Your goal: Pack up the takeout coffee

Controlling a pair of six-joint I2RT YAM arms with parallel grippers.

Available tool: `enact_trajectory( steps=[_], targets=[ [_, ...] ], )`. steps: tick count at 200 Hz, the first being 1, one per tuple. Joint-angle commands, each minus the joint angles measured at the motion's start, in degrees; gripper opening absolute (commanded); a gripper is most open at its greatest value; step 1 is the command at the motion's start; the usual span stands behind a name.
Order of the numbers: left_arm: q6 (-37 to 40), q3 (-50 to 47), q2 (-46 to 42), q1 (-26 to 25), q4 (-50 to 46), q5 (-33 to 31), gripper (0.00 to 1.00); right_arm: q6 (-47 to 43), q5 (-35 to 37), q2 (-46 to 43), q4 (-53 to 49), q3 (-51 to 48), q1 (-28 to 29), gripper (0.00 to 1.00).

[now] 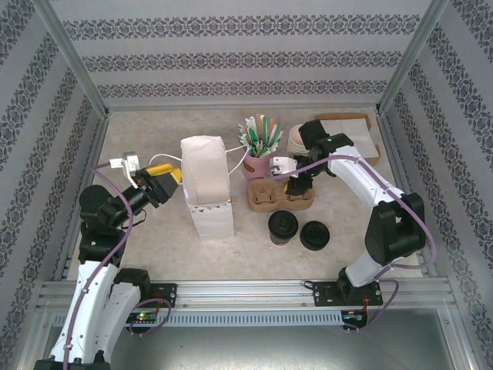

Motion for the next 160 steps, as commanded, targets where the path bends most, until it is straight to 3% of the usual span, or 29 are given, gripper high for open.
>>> enact_trajectory(
  steps=[1,160],
  targets=[
    [0.42,0.67,-0.21,0.11,3.8,1.27,0.67,-2.73,-2.21,2.52,-3.07,1.47,-0.11,0.55],
    [1.42,0.94,0.33,0.27,3.17,0.96,0.67,-3.84,-5.29,9.84,-6.57,4.59,1.56,0.55]
  ],
)
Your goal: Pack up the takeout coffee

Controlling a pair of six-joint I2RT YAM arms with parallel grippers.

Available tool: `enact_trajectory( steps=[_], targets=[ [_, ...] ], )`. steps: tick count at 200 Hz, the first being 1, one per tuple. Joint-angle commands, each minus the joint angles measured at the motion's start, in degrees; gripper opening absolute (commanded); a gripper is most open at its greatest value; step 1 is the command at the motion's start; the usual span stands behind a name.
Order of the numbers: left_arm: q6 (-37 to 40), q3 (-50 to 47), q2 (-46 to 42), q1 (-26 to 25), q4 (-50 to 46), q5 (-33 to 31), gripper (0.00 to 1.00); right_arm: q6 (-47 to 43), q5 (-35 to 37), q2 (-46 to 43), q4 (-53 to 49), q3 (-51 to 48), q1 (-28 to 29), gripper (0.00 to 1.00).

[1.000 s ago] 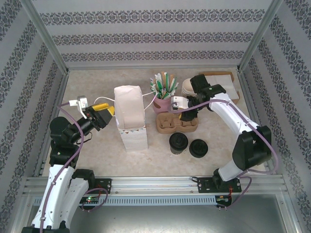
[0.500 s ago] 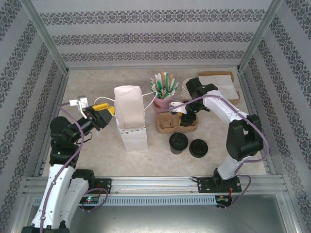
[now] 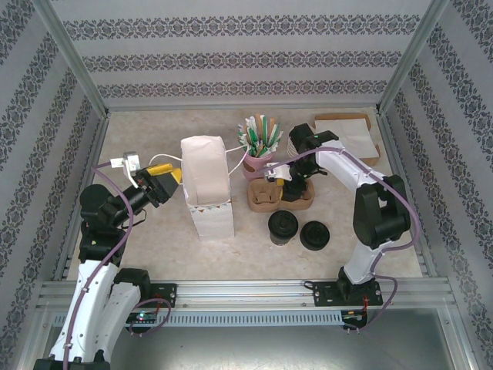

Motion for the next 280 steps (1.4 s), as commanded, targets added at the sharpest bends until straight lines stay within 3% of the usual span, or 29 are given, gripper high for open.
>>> enact_trajectory(
  steps=[1,280],
  targets=[
    [1.34,0.96,-0.05,0.26,3.11,0.81,0.67,-1.37,-2.63,1.1,-2.6,1.29,0.51,0.55],
    [1.47,1.08,0.65,0.31,3.1,0.81,0.67,-2.44,1.23,4.39,-3.1,2.67,1.05,0.51]
  ],
)
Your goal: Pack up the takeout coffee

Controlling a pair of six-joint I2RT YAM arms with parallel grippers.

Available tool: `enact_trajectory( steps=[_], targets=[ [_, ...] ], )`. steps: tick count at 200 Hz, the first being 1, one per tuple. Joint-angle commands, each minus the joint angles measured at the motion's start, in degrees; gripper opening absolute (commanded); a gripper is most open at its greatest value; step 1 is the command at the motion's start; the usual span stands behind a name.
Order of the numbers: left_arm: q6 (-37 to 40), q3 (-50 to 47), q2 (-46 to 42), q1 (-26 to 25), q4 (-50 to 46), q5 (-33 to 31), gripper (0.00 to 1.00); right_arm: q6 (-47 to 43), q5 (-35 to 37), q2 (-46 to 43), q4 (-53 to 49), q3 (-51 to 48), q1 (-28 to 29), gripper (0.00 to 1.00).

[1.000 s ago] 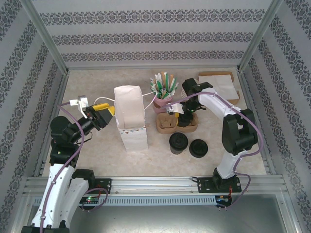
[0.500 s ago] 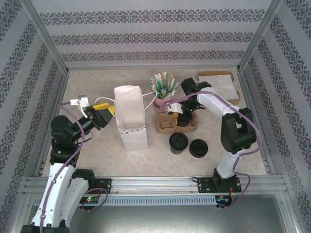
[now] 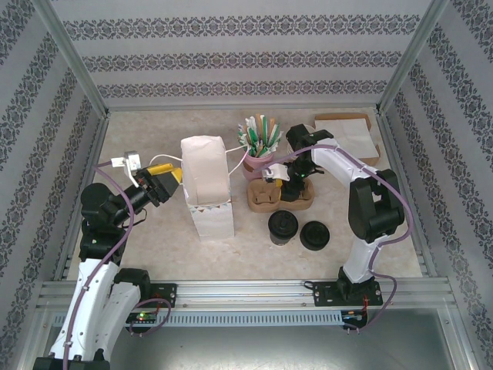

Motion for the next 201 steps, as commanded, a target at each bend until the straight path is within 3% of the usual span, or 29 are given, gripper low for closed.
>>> enact_trajectory(
  steps=[1,94,165,201],
  targets=[
    [1.41,1.08,-0.07,0.28,3.12,0.84,0.67,-1.43,0.42,0.98,-2.32,1.05,0.63,0.5],
    [0.84,0.94,0.86,0.28,3.93,0.75,0.67,-1.06,-1.52,-2.59,-2.01,1.1,0.53,0.43],
    [0.6,1.31,1.44,0.27,4.4,-0.09,0.67,0.31,-1.74,-5.27,-1.19,1.06,0.54,0.43],
    [0.76,1.44,1.65,0.27,3.95,-0.12,0.67,-0.16,0.13,-4.3,-0.75,-0.12,0.96,0.48]
  ],
)
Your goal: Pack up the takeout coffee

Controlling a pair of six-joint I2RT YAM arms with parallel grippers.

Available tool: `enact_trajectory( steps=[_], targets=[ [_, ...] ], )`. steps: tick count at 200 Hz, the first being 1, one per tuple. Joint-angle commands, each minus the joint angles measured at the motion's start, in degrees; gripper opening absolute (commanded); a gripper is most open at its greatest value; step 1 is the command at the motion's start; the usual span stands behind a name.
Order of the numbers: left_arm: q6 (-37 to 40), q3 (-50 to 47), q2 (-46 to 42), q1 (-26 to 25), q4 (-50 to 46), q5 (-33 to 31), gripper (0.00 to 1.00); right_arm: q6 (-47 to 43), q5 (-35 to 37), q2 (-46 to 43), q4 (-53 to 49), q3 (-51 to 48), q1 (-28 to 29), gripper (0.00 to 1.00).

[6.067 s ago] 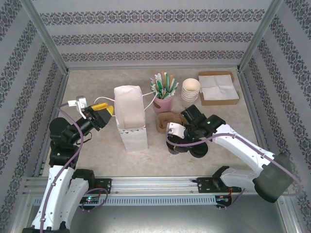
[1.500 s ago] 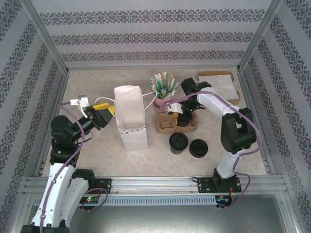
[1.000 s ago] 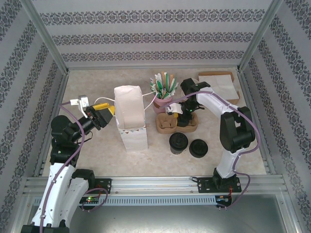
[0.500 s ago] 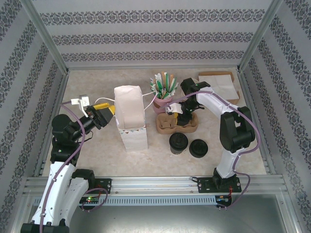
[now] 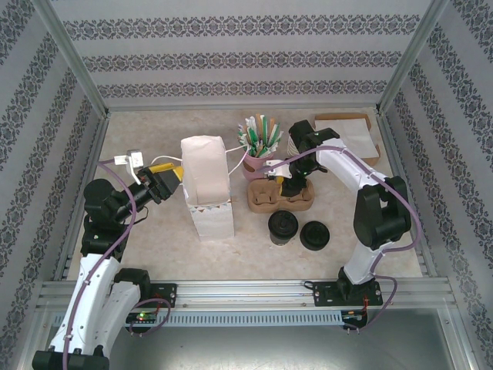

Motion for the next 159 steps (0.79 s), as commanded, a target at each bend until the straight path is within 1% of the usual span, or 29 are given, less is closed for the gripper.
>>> enact_trajectory(
  steps=[1,28,115,159],
  targets=[
    [0.78,1.45,-0.19,0.26,3.83,0.07,0.67,0.0,-0.01,-0.04,-0.88,-0.3,0.97,0.48],
    [1.04,1.34,-0.47,0.28,3.5,0.04,0.67,-0.26,1.28,1.76,-1.08,-0.35,1.61,0.5],
    [1.74,1.49,-0.7,0.34,2.6,0.21,0.67,-0.16,3.78,4.09,-1.08,-0.39,1.52,0.51],
    [2.07,1.57,-0.74,0.33,2.25,0.12,0.67,-0.04,4.32,4.61,-1.15,-0.15,1.47,0.46]
  ],
)
